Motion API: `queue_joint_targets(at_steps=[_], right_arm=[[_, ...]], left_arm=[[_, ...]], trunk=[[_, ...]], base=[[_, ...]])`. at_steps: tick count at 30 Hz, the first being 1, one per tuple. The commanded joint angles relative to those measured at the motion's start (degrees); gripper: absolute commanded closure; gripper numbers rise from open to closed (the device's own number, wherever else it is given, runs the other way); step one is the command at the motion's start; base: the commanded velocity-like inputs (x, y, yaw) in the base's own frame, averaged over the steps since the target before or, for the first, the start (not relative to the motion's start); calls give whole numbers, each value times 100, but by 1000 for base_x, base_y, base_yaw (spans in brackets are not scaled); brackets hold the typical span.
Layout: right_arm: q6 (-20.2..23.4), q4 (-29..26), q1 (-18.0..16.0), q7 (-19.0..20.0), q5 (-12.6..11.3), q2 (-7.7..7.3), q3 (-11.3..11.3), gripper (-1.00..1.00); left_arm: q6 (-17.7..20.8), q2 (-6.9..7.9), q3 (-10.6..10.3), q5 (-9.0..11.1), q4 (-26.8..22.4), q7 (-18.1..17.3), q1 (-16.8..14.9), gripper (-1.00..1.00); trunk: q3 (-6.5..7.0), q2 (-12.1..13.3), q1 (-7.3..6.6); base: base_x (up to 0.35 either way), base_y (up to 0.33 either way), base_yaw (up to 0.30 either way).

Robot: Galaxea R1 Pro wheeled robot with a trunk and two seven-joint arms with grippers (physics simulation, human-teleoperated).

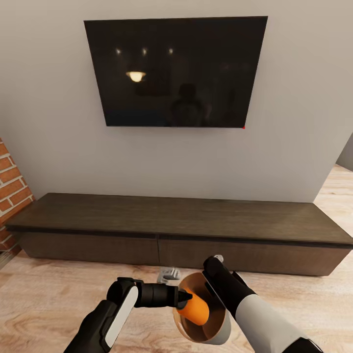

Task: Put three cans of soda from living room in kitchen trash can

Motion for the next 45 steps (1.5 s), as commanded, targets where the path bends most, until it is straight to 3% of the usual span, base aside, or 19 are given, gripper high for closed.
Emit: queue_joint_targets(at_steps=[1, 10, 18, 27, 36, 45], right_arm=[[0, -1, -1, 16, 17, 11, -2, 100], [0, -6, -2, 16, 5, 123, -2, 100], [0, -21, -9, 16, 0, 219, -2, 100], [0, -24, -10, 16, -9, 277, -2, 100], [0, -32, -11, 20, -10, 277, -1, 100], [0, -33, -11, 25, -10, 277, 1, 100]], left_arm=[[-25, 0, -6, 8, 40, 2, 0, 100], [-358, -8, -33, 12, 498, 255, 0, 100], [-944, -21, -38, 16, 1085, 559, -7, 100], [-1386, -43, -38, 23, 1226, 607, -8, 100], [-1732, -161, -38, 13, 1525, 614, -14, 100], [-2087, -334, -38, 24, 2178, 730, -32, 100]], trunk=[[0, 0, 0], [0, 0, 0], [0, 0, 0], [0, 0, 0], [0, 0, 0], [0, 0, 0]], base=[[0, 0, 0], [0, 0, 0], [0, 0, 0], [0, 0, 0], [0, 0, 0], [0, 0, 0]])
